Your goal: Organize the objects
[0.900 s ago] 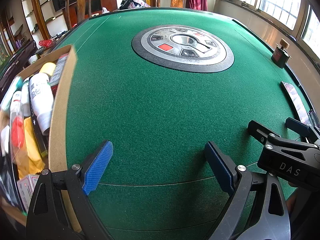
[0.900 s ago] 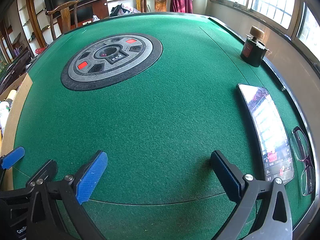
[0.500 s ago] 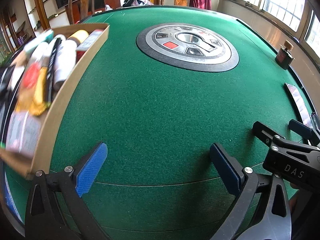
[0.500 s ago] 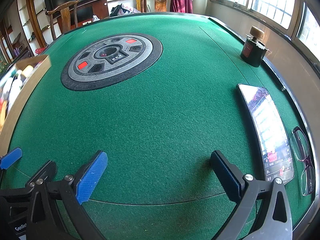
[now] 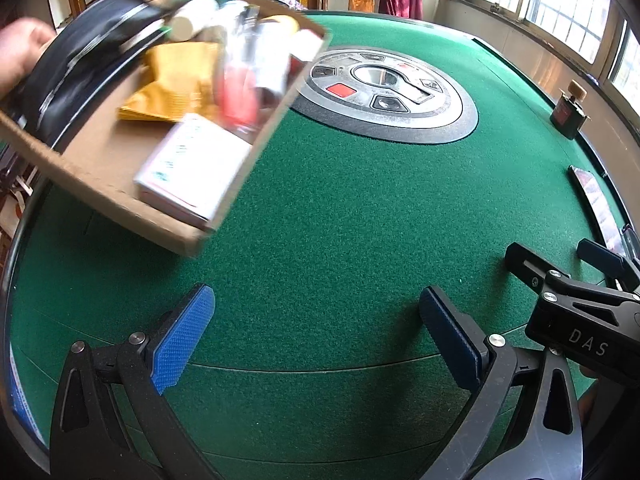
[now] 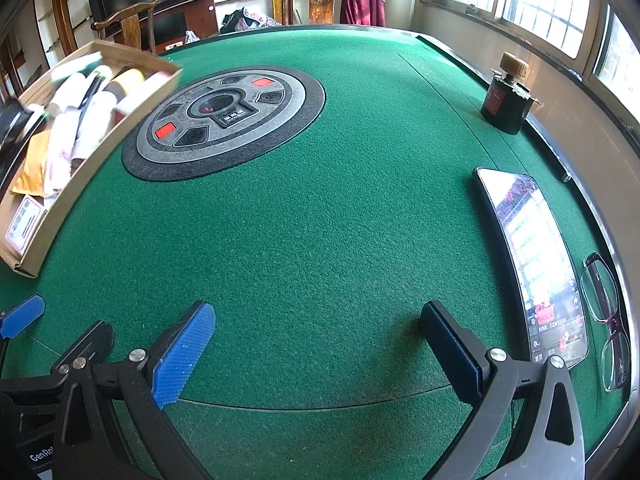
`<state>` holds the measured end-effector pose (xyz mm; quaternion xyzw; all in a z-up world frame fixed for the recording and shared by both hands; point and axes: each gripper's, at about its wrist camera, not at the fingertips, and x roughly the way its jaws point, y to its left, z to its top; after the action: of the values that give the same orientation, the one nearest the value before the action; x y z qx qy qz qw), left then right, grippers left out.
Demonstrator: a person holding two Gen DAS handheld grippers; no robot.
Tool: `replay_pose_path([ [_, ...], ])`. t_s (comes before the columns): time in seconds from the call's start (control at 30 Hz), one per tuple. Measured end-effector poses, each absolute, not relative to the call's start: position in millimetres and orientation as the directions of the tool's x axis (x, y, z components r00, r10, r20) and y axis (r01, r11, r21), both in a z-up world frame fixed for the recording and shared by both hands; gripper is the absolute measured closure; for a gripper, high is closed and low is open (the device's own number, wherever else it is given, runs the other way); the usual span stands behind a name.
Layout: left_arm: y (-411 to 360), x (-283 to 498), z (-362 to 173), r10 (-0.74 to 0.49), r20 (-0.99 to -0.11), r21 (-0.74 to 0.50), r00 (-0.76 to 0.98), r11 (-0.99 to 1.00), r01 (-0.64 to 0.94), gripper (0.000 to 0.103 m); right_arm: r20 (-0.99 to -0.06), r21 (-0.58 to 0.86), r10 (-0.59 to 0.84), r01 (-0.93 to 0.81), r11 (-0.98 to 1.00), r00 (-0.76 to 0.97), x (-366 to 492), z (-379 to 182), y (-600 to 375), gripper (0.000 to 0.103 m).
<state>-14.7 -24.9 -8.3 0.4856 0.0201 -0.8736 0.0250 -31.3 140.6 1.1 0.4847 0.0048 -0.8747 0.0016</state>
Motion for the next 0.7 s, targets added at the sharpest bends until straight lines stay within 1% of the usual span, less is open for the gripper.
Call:
replay_pose_path([
  [0.7,-26.6,-17.8,-9.5,-0.027,-0.85,-0.012,-0.526,-0.997,0.07,0.0,-0.848,-0.006,0.001,0.008,-1.0,-0.529,-32.2,1.4,140.5,0.0],
])
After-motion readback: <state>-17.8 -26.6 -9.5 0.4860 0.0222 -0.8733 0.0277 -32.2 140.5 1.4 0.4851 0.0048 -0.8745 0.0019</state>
